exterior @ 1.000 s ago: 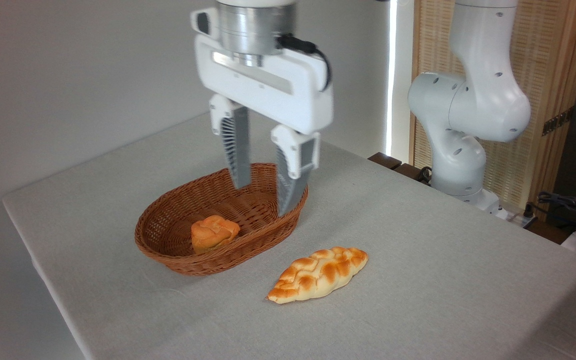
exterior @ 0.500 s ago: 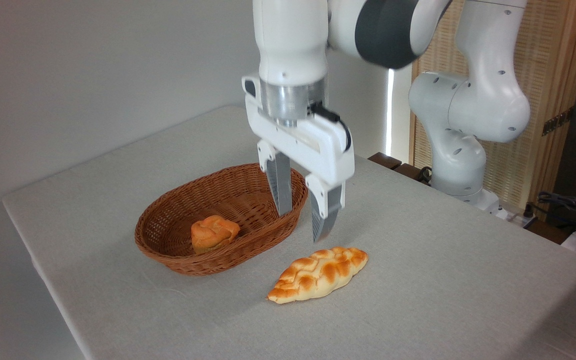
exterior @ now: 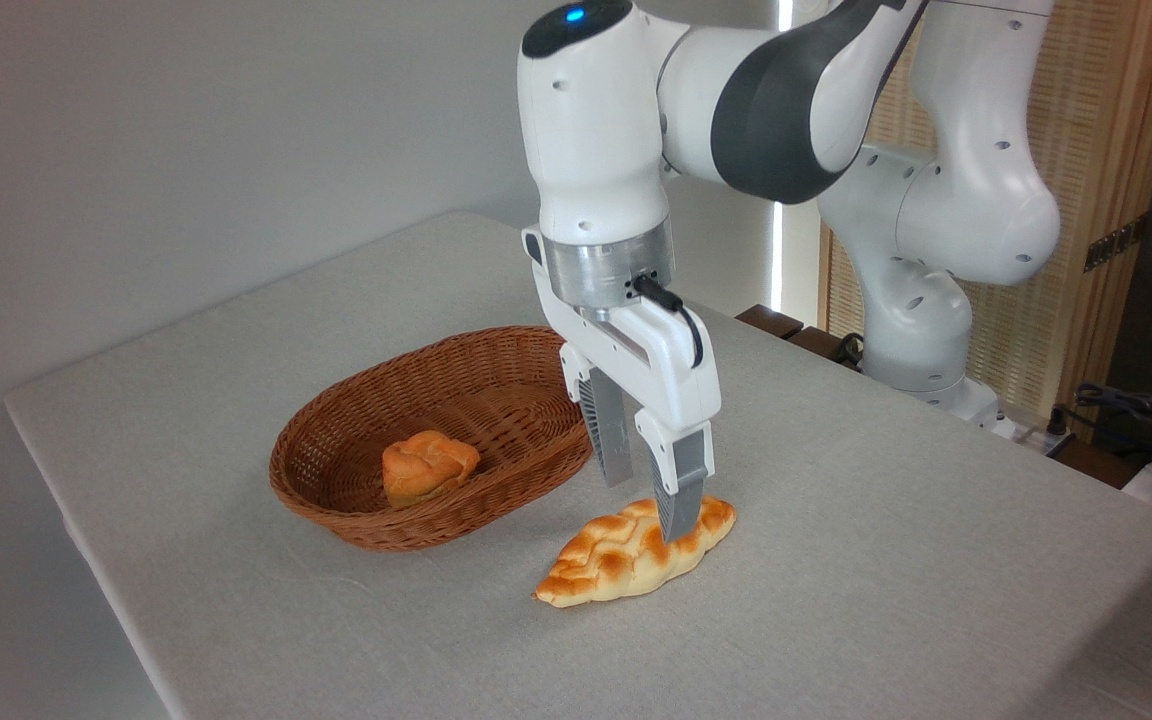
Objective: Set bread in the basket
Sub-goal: 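Lower the gripper and close it on the braided bread's end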
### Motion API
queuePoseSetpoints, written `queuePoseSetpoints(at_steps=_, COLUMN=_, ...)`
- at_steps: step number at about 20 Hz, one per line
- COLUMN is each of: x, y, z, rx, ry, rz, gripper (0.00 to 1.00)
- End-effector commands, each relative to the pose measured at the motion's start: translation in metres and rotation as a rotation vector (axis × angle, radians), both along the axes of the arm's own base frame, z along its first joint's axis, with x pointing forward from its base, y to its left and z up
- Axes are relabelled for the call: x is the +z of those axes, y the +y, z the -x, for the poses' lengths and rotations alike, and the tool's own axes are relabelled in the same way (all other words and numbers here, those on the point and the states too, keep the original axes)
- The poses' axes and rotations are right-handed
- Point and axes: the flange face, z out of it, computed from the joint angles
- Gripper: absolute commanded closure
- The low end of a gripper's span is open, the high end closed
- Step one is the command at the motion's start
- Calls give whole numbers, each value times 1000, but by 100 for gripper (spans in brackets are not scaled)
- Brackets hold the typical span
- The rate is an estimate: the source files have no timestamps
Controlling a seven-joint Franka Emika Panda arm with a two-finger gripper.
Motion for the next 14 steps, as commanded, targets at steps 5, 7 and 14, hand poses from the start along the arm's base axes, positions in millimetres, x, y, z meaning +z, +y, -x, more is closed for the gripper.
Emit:
queuePoseSetpoints(at_steps=5, x=-23, y=3, z=-2, rx=-32, ry=14, rz=-9, gripper=0)
queuePoseSetpoints(at_steps=7, x=-37, y=1, z=1, rx=-44, ry=8, rz=-8, gripper=0)
queuePoseSetpoints(at_steps=14, x=-48, y=0, z=3, rx=-54, ry=-30, rz=-8, gripper=64)
